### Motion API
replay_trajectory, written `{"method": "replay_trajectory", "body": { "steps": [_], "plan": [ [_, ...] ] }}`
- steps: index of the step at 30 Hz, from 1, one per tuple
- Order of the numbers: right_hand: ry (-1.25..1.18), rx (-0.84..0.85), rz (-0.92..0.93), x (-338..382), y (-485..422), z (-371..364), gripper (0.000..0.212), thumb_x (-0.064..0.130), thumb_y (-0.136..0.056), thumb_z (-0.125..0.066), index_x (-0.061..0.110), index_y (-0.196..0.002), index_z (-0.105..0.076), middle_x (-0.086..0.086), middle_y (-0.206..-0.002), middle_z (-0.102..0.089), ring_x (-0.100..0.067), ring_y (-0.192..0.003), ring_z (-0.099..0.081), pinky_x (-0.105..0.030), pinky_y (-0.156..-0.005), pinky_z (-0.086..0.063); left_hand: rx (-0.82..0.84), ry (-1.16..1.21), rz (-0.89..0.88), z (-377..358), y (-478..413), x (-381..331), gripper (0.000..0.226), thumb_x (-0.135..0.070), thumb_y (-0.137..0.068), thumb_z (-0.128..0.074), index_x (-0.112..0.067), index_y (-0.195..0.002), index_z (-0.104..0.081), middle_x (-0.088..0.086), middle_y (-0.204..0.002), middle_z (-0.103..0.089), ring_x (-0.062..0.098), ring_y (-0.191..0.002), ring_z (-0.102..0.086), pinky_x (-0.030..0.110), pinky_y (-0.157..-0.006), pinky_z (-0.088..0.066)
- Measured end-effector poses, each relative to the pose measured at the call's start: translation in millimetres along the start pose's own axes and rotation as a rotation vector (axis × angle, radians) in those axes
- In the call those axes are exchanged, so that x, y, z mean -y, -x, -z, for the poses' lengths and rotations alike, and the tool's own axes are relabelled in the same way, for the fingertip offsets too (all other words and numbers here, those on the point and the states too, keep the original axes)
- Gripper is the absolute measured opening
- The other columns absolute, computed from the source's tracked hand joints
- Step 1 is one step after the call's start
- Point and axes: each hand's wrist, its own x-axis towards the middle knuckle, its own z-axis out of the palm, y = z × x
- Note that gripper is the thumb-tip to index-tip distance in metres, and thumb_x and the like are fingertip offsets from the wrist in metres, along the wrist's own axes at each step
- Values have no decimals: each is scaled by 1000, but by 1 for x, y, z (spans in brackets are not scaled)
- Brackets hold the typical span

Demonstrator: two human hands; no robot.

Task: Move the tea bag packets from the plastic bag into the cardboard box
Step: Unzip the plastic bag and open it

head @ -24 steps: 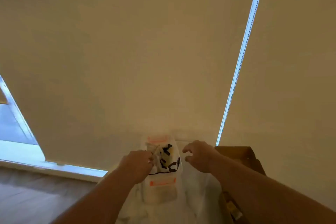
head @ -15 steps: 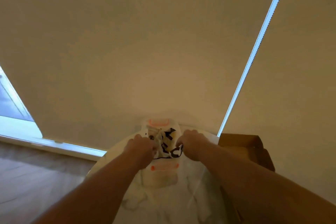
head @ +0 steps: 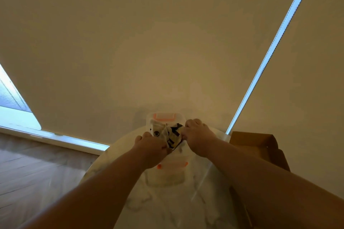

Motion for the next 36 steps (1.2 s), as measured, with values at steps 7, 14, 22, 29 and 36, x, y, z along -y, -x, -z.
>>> {"method": "replay_trajectory", "body": {
  "steps": [7, 14, 22, 29, 36],
  "plan": [
    [-326, -231, -81, 1, 1, 58, 18, 21, -98, -41, 19, -99, -59, -5, -102, -52, -27, -89, -55, -39, -78, -46, -166, 235, -66, 46, 12, 2, 26, -54, -87, -57, -30, -96, -62, -4, -91, -63, 20, -89, -60, 30, -72, -44],
    [-360, -408, -146, -16, 1, 125, 23, 20, -98, -39, 19, -96, -62, -2, -97, -55, -25, -85, -56, -41, -78, -49, -497, 346, -7, 127, 14, 15, 6, -31, -90, -62, -30, -84, -65, -9, -75, -61, 17, -76, -61, 32, -69, -50],
    [-342, -510, -121, -24, 15, 186, 22, 17, -100, -42, 17, -100, -64, -1, -97, -54, -21, -87, -54, -30, -73, -38, -538, 248, -48, 189, 38, 16, 7, -28, -93, -59, -32, -92, -65, -9, -85, -61, 11, -72, -61, 33, -69, -52],
    [-310, -604, -51, -24, 68, 243, 19, 18, -100, -45, 19, -97, -64, 3, -94, -58, -15, -84, -54, -24, -67, -36, -624, 291, -136, 245, 95, 0, 10, -28, -95, -59, -25, -98, -69, -4, -90, -66, 14, -81, -60, 31, -69, -47],
    [-412, -588, -88, -15, 148, 264, 17, 22, -99, -51, 28, -91, -63, 12, -78, -60, -5, -70, -56, -19, -58, -36, -609, 238, -207, 268, 159, -26, 10, -37, -93, -60, -30, -88, -66, -9, -79, -63, 9, -72, -57, 27, -60, -39]
  ]
}}
